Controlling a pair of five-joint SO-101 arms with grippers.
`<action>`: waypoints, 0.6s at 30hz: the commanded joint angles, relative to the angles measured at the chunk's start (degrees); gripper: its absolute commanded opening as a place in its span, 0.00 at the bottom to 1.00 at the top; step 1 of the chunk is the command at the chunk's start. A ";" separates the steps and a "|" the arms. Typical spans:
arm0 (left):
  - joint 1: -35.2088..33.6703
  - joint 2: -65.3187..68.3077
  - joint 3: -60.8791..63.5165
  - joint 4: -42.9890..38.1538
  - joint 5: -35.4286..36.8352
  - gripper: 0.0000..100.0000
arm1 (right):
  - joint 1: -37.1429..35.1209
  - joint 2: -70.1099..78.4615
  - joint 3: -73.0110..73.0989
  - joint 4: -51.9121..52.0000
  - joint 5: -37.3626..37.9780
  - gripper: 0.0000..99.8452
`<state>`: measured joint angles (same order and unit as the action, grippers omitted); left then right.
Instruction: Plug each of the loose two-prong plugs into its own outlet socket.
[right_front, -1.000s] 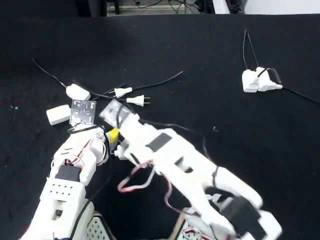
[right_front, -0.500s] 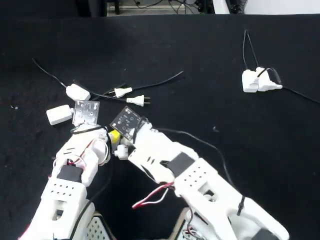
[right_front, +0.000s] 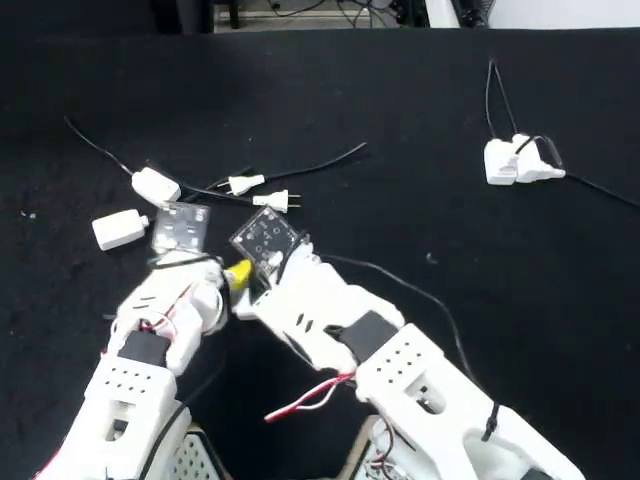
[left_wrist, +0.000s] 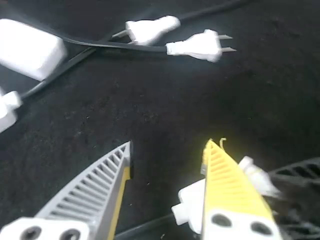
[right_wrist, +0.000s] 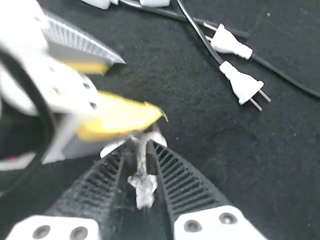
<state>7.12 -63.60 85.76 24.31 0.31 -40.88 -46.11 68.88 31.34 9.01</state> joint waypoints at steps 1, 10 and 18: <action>1.10 -0.09 -3.12 -0.44 0.09 0.23 | -0.44 -1.89 -0.75 -1.67 -0.62 0.01; 1.01 -0.09 -2.68 -0.44 0.09 0.23 | 3.52 -1.71 -1.98 4.66 -0.26 0.03; 1.01 -0.09 -2.59 -0.44 0.18 0.23 | 14.77 12.88 -14.55 13.10 5.71 0.18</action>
<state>7.47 -63.60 85.76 24.31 0.31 -27.96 -40.04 60.79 43.47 13.85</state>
